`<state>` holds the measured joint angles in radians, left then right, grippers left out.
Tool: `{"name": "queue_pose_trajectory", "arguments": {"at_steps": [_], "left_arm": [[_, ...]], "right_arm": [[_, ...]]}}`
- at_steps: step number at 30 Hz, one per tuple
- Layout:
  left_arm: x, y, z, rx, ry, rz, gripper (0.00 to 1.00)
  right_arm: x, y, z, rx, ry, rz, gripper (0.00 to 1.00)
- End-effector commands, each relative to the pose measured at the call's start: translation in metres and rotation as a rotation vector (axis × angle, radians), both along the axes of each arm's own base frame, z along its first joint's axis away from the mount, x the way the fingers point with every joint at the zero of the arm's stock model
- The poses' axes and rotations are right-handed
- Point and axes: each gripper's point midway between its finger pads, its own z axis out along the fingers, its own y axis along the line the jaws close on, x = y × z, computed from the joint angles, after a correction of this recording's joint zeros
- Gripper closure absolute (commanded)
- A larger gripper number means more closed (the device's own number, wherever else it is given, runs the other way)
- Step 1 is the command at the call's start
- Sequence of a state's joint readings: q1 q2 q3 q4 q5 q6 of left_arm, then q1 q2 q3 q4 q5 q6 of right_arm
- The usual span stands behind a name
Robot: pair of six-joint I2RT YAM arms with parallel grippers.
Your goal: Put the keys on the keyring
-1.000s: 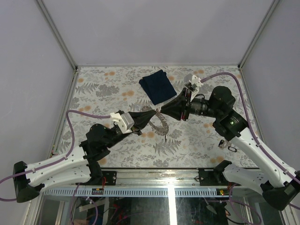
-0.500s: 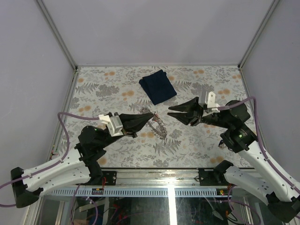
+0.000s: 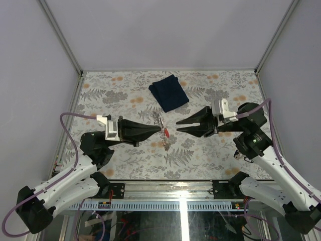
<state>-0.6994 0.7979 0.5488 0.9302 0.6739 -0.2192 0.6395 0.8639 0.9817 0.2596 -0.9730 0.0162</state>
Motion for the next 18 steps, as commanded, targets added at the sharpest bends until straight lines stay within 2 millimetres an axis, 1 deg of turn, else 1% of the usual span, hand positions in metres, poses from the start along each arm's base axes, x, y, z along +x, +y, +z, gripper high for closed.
{"name": "queue_pose_trajectory", "arguments": {"at_steps": [1,6,11,18], "left_arm": [[-0.034,0.01,0.024,-0.077,-0.138,-0.115,1.0],[-0.035,0.007,0.022,-0.058,-0.142,-0.13,1.0],[-0.031,0.004,0.019,-0.036,-0.142,-0.123,1.0],[-0.028,0.001,0.018,-0.025,-0.147,-0.12,1.0]], "right_arm": [[-0.012,0.001,0.026,0.055,-0.066,0.072,0.69],[-0.007,0.008,0.02,0.05,-0.047,0.095,0.68],[-0.007,0.013,0.022,0.073,-0.043,0.11,0.66],[-0.008,0.026,0.011,0.053,-0.018,0.15,0.65]]}}
